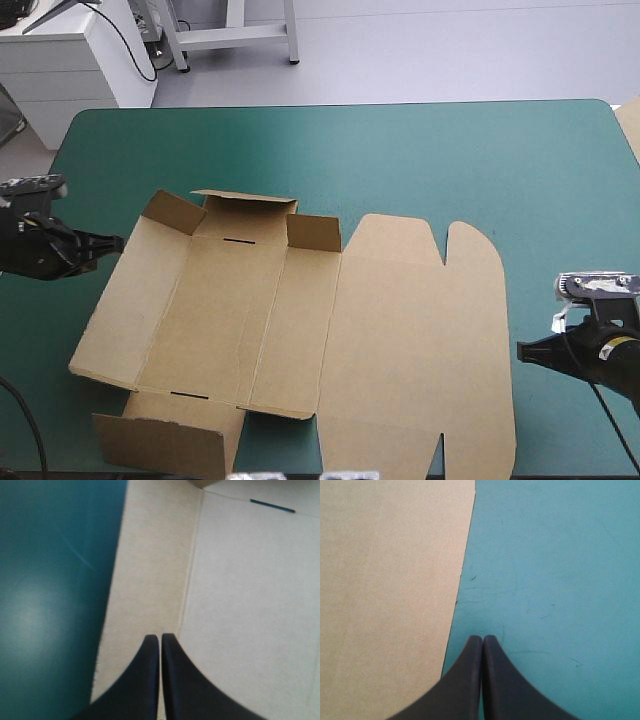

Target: Fold the box

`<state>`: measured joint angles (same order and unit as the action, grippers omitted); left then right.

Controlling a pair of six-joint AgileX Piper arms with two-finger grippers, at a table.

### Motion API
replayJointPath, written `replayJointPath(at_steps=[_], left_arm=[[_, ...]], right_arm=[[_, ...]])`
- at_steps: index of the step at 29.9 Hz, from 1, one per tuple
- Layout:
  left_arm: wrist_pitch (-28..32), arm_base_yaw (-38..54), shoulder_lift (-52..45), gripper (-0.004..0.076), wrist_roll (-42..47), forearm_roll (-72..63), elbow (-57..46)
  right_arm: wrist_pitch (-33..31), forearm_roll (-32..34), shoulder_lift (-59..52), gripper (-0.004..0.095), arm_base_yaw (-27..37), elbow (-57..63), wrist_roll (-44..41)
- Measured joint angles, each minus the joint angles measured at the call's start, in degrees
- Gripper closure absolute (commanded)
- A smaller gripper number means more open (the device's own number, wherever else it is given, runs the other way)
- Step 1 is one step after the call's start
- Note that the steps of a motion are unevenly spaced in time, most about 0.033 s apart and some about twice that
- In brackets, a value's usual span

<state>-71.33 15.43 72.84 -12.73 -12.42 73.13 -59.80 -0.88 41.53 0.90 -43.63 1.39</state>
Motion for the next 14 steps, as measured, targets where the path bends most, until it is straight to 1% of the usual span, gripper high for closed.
replayJointPath(at_steps=[1,5,8,14], left_arm=[[0.0,3.0,0.0,0.0731,-1.0,-0.6,0.1],[0.0,9.6,0.2,0.0731,-5.0,-1.0,0.2],[0.0,11.1,1.4,0.0731,-7.9,-1.1,0.2],[0.0,11.2,5.5,0.0731,-13.6,-1.5,0.2]], right_arm=[[0.1,0.0,0.0,0.0929,0.0,0.0,0.1],[0.2,0.0,0.0,0.0929,0.0,0.0,1.1],[0.2,0.0,0.0,0.0929,0.0,0.0,1.6],[0.2,0.0,0.0,0.0929,0.0,0.0,2.5]])
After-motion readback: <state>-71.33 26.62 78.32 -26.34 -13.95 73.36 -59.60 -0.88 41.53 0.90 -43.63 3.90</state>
